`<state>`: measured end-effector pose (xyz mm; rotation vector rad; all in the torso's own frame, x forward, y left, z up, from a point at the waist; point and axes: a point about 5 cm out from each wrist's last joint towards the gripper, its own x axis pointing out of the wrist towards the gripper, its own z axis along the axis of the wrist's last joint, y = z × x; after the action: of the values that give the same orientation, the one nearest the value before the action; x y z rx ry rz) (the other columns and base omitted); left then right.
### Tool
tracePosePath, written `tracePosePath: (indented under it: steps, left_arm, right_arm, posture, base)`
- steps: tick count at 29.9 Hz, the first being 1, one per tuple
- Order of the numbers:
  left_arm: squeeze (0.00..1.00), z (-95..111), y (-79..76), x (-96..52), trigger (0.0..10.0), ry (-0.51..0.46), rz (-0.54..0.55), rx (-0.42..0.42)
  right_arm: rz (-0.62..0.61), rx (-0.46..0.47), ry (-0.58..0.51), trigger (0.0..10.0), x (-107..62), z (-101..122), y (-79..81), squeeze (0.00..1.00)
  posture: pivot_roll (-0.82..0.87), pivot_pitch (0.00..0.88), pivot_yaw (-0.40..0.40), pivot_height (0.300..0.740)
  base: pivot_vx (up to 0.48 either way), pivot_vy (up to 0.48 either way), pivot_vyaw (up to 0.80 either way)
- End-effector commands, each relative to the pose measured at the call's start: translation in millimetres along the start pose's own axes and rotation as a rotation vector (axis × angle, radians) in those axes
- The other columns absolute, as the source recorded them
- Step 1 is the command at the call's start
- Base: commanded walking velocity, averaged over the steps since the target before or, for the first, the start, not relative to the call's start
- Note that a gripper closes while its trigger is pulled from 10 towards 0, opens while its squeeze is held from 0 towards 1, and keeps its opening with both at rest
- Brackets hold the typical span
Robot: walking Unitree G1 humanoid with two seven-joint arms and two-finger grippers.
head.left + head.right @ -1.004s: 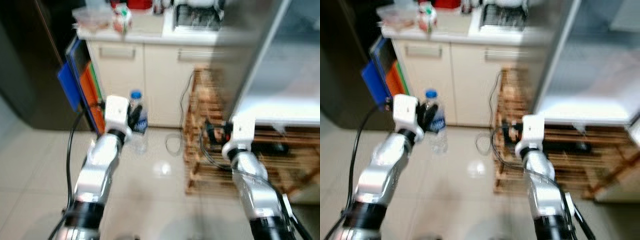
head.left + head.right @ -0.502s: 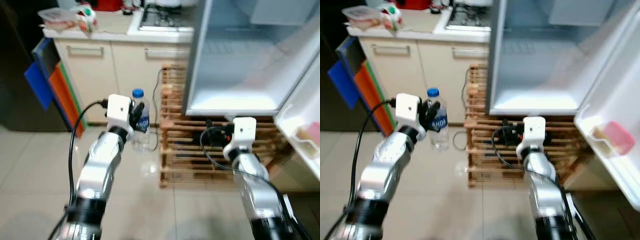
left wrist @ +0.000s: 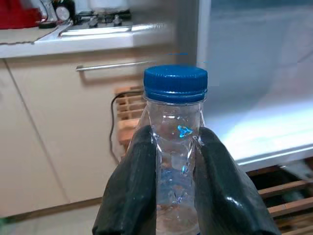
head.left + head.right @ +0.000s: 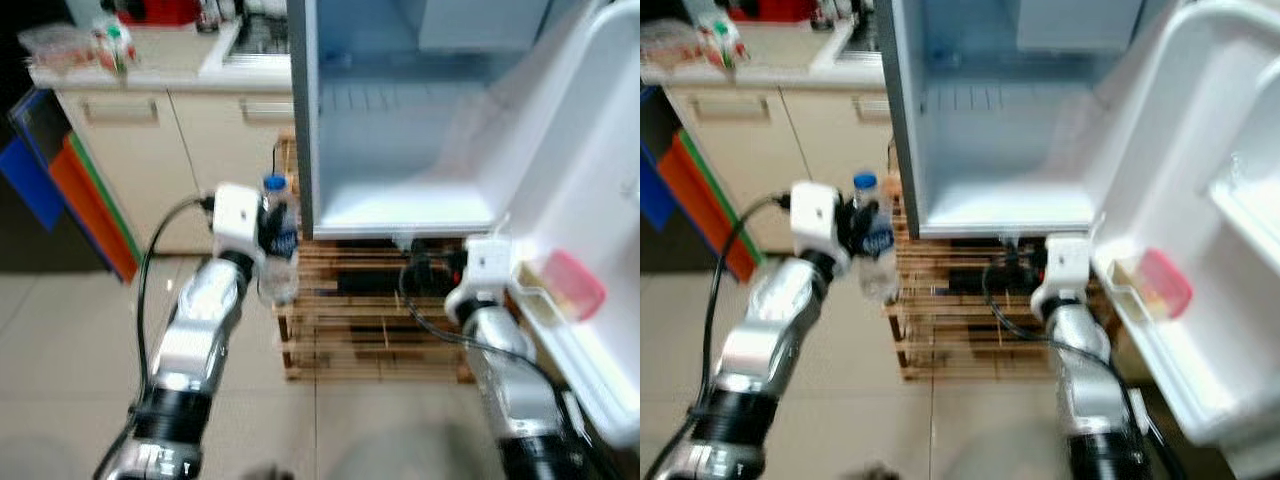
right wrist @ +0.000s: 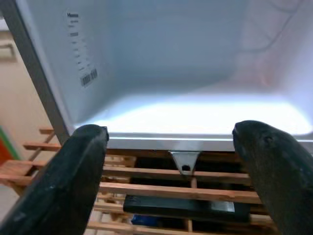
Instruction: Restocking fridge
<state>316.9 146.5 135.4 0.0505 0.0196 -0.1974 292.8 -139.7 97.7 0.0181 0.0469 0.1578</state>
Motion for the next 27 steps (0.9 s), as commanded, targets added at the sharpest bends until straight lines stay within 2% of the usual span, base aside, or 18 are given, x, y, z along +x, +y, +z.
tracePosePath:
  steps: [1, 11, 13, 16, 23, 27]
  left_arm:
    - [0.00, 14.0, -11.5, 4.0, 10.0, -0.060, -0.043, 0.003]
    - [0.00, 14.2, -10.0, 4.9, 10.0, -0.063, -0.031, 0.002]
    - [0.00, 13.7, -9.3, 5.3, 10.0, -0.062, -0.028, -0.023]
    - [0.00, 13.9, -11.2, 5.8, 10.0, -0.059, -0.044, -0.040]
    - [0.00, 14.6, -10.6, 6.3, 10.0, -0.062, -0.054, -0.057]
    - [0.00, 14.0, -11.7, 6.2, 10.0, -0.056, -0.073, -0.099]
  right_arm:
    - [-0.031, -0.015, -0.002, 10.0, -3.0, 0.7, -10.4, 0.07]
    - [-0.022, -0.022, -0.015, 10.0, -2.2, 2.3, -8.8, 0.07]
    - [-0.016, -0.024, 0.006, 10.0, -2.1, 0.4, -8.4, 0.07]
    - [-0.009, -0.019, -0.002, 10.0, -2.0, 1.5, -8.2, 0.07]
    - [-0.009, -0.018, 0.002, 10.0, -1.8, 0.0, -8.8, 0.07]
    - [0.002, -0.018, -0.001, 10.0, -2.0, 0.3, -7.7, 0.07]
  posture:
    - [-0.06, 0.000, 0.029, 0.730]
    - [-0.06, 0.000, 0.031, 0.730]
    - [-0.06, 0.000, 0.031, 0.730]
    - [-0.06, 0.000, 0.032, 0.730]
    - [-0.06, 0.000, 0.030, 0.730]
    - [-0.06, 0.000, 0.030, 0.730]
  base:
    - [0.000, 0.000, 0.00]
    - [0.000, 0.000, 0.00]
    - [0.000, 0.000, 0.00]
    - [0.000, 0.000, -0.77]
    - [0.000, 0.480, -0.76]
    - [0.000, 0.480, -0.77]
